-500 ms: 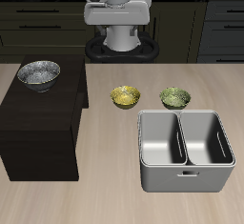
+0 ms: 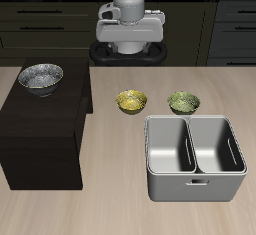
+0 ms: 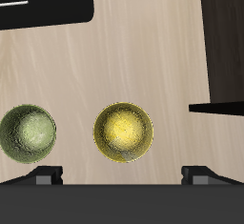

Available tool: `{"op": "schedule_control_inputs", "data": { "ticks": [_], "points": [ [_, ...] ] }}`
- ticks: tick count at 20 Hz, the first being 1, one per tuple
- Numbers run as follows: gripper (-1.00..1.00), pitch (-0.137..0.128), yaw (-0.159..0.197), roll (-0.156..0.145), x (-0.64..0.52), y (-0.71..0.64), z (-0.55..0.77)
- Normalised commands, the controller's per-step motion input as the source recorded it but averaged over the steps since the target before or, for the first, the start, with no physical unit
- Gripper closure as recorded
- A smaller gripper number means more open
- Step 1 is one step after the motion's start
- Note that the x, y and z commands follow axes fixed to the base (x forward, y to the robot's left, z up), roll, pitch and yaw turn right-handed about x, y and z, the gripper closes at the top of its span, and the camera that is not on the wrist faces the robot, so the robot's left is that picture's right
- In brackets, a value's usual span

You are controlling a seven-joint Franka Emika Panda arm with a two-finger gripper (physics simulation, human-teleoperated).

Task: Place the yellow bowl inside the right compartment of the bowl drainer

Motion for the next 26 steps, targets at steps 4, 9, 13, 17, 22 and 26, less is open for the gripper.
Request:
{"op": "schedule_control_inputs", "data": {
  "ticks": [4, 9, 13, 17, 22, 26],
  "points": [
    [-1.0, 0.075, -0.067, 0.007, 0.16, 0.07, -0.62],
    [-1.0, 0.04, -0.021, 0.033, 0.05, 0.15, -0.43],
    [-1.0, 0.039, -0.031, 0.018, 0.04, 0.23, -0.47],
    [-1.0, -0.001, -0.005, -0.006, 0.02, 0.16, -0.37],
    [-1.0, 0.036, -0.01, -0.028, 0.09, -0.08, -0.42],
    [-1.0, 0.046, 0.051, -0.001, 0.03, -0.02, -0.59]
  ]
}}
